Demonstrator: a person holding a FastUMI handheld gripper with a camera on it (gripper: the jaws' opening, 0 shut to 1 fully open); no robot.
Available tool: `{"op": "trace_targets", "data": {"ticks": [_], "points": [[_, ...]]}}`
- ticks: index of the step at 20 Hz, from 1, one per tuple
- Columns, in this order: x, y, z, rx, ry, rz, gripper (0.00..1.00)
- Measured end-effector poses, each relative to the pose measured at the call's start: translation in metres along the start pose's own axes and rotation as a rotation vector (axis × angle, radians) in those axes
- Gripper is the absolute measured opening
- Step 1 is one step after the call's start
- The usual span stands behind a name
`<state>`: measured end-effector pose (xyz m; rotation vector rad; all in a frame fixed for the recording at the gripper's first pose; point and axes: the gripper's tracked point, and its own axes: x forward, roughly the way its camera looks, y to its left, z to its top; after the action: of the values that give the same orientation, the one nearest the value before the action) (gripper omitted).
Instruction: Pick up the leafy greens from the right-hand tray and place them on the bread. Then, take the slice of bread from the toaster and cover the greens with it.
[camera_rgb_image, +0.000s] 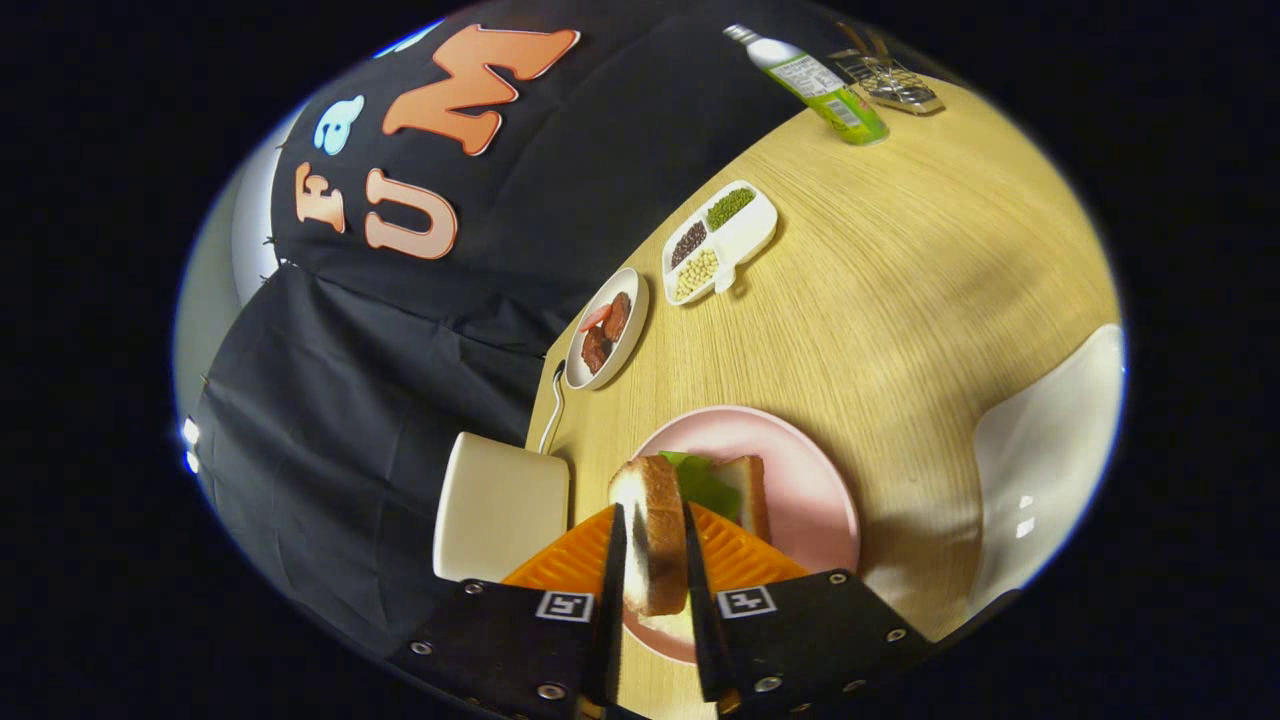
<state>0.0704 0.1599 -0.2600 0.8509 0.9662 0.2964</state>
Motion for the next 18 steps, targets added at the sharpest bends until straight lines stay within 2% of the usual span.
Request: {"op": "trace_targets", "data": {"ticks": [4,8,12,18], "points": [[-0.022,0.0,0.02,-0.183,-0.103,-0.063,0.63],[-0.063,0.02,0.056,-0.338,-0.292,-0.091,0.83],[-0.117,0.036,0.094,-0.462,-0.51,-0.158,0.92],[-0.216,0.061,0.119,-0.657,-0.816,-0.276,0.97]]}}
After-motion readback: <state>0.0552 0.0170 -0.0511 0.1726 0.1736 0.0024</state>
